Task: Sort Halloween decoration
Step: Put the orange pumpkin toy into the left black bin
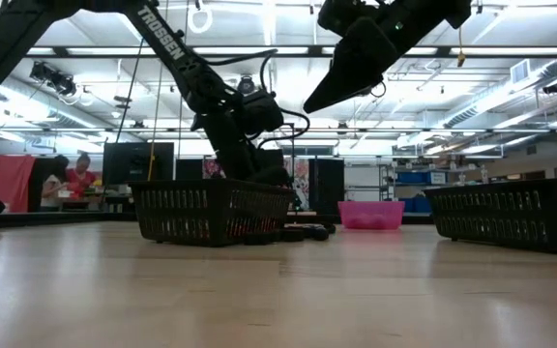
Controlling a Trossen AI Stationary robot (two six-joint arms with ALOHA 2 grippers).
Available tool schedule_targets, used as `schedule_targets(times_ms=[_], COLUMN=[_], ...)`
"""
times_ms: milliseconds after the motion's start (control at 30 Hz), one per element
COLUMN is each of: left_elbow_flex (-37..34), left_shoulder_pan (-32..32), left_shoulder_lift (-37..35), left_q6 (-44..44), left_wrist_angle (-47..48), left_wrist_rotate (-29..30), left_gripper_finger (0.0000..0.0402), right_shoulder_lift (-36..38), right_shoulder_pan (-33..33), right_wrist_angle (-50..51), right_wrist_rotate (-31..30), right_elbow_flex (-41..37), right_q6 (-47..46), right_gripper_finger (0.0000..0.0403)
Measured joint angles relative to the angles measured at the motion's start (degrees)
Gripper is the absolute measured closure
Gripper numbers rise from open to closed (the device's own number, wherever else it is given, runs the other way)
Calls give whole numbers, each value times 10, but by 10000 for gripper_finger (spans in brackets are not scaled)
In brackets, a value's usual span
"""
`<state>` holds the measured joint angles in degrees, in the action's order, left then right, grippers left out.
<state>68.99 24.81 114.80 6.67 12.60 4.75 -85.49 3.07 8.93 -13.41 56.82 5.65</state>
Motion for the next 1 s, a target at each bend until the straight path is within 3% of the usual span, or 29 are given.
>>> schedule_targets(times_ms=[267,667,1000], left_elbow_flex=[0,-1,-8], left_shoulder_pan=[-3,-10,-23], left_shoulder_lift=[0,1,-57], left_q6=[-1,-1,4], left_wrist_angle=[15,35,102], left_wrist_rotate=[-5,-15,-72], left_gripper_finger=[266,338,345], right_shoulder_lift=[0,0,19], right_shoulder_pan=[0,0,0], right_wrist_angle=[1,5,108], right_wrist_rotate=[0,1,-44], right_elbow_flex=[0,0,0], right_q6=[0,-1,-40], right_gripper_finger=[247,247,247])
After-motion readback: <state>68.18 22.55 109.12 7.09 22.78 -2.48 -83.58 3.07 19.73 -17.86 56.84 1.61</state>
